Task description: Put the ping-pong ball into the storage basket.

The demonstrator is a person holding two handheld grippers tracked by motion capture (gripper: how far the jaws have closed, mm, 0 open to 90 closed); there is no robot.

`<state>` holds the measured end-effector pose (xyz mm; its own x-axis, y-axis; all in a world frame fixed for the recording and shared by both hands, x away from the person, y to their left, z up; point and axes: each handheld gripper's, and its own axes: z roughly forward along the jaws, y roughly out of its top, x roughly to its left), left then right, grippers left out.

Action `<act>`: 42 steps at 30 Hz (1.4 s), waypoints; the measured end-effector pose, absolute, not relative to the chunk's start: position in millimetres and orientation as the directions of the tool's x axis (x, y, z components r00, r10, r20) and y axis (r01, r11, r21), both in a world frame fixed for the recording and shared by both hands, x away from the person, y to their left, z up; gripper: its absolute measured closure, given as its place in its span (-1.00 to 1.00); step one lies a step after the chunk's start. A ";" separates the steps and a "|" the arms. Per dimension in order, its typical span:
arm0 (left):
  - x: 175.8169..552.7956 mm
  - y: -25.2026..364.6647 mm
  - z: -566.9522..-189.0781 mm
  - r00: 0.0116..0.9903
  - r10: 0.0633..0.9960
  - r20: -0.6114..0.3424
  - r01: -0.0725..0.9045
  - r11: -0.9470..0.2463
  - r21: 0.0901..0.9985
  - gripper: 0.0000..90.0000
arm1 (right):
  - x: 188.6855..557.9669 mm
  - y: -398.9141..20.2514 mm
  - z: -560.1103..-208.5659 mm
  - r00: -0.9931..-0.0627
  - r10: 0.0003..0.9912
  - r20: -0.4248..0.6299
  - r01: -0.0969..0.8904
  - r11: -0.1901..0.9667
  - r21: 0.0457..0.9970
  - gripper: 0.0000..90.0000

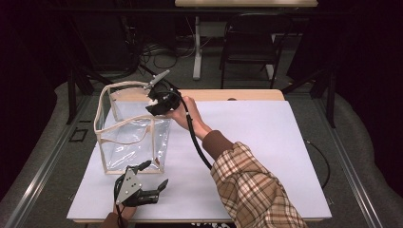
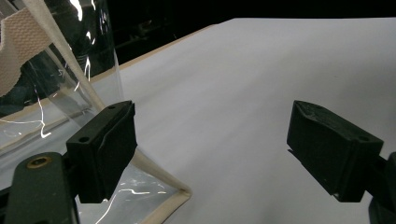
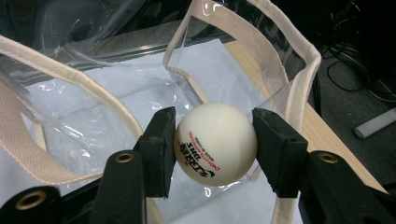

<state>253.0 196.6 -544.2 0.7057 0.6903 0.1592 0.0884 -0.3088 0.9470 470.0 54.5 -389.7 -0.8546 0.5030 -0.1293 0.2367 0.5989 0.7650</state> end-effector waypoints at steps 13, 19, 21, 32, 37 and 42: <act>252.8 196.5 -544.1 0.706 0.690 0.158 0.087 -0.307 0.948 -0.65 | 473.4 58.1 -393.2 -0.853 0.508 -0.117 0.254 0.601 0.758 0.12; 252.8 196.9 -543.9 0.706 0.689 0.161 0.085 -0.308 0.948 -0.65 | 474.9 56.0 -393.8 -0.845 0.525 -0.098 0.274 0.584 0.764 -0.14; 252.8 197.0 -543.9 0.706 0.689 0.161 0.084 -0.308 0.948 -0.65 | 475.4 54.0 -393.9 -0.843 0.531 -0.087 0.283 0.576 0.767 -0.25; 253.3 196.6 -543.5 0.708 0.687 0.164 0.084 -0.313 0.946 -0.65 | 470.6 24.7 -391.1 -0.853 0.522 -0.015 0.303 0.518 0.800 -0.60; 253.6 196.2 -543.5 0.710 0.685 0.163 0.086 -0.315 0.945 -0.65 | 466.8 13.3 -397.1 -0.862 0.507 -0.002 0.309 0.528 0.791 -0.68; 253.8 194.7 -543.6 0.712 0.683 0.162 0.087 -0.315 0.945 -0.65 | 458.8 3.5 -401.4 -0.872 0.489 0.007 0.305 0.534 0.789 -0.69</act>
<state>253.8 194.7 -543.6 0.7124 0.6828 0.1621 0.0869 -0.3151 0.9451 458.8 3.5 -401.4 -0.8724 0.4887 0.0065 0.3049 0.5337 0.7888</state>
